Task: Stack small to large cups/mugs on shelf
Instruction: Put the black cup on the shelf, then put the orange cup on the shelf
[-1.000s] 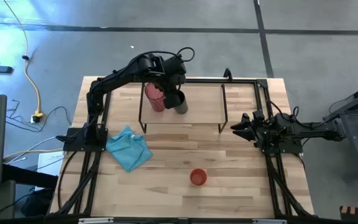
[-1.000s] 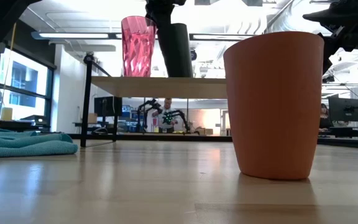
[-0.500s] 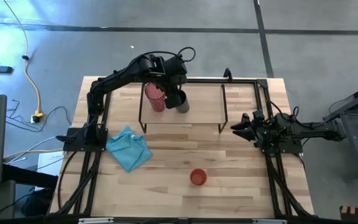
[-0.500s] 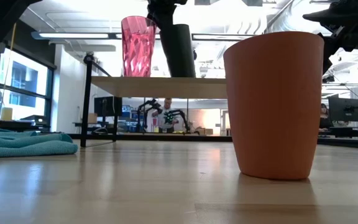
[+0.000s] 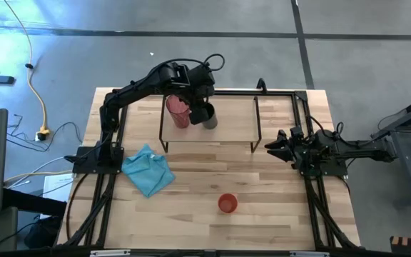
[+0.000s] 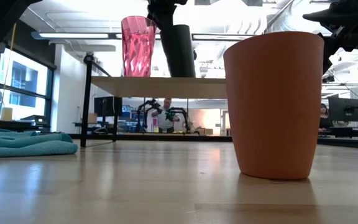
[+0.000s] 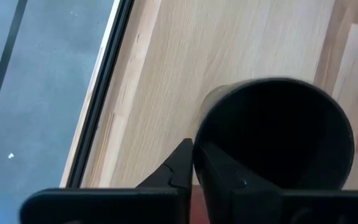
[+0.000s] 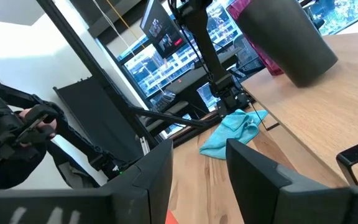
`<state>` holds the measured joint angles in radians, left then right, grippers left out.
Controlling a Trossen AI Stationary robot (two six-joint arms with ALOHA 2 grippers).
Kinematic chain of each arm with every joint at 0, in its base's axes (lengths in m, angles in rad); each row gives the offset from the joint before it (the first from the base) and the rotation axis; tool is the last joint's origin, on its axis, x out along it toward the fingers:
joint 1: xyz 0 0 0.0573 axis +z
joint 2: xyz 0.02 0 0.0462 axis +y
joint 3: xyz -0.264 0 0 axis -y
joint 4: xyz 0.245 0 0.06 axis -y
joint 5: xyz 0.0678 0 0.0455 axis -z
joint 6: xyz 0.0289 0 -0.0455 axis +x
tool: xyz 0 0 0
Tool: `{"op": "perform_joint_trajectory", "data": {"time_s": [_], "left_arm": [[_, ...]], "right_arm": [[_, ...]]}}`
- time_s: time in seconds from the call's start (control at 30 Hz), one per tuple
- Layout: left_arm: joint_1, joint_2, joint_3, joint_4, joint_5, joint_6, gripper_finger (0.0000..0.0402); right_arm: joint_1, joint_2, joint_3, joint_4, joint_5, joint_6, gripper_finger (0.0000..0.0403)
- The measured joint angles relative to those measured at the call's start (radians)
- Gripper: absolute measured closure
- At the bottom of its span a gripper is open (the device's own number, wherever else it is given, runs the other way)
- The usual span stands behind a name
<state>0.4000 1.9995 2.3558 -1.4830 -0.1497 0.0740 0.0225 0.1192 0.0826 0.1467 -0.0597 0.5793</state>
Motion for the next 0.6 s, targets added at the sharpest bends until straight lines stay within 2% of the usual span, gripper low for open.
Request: {"op": "perform_joint_trajectory", "data": {"time_s": [0.27,0.6], "left_arm": [[0.000,0.000,0.000,0.000,0.000,0.001,0.0315],[0.000,-0.015,-0.001,0.049,0.002,0.002,0.0305]], "right_arm": [[0.000,0.000,0.000,0.000,0.000,0.000,0.0261],[0.000,0.000,0.000,0.000,0.000,0.000,0.0261]]}}
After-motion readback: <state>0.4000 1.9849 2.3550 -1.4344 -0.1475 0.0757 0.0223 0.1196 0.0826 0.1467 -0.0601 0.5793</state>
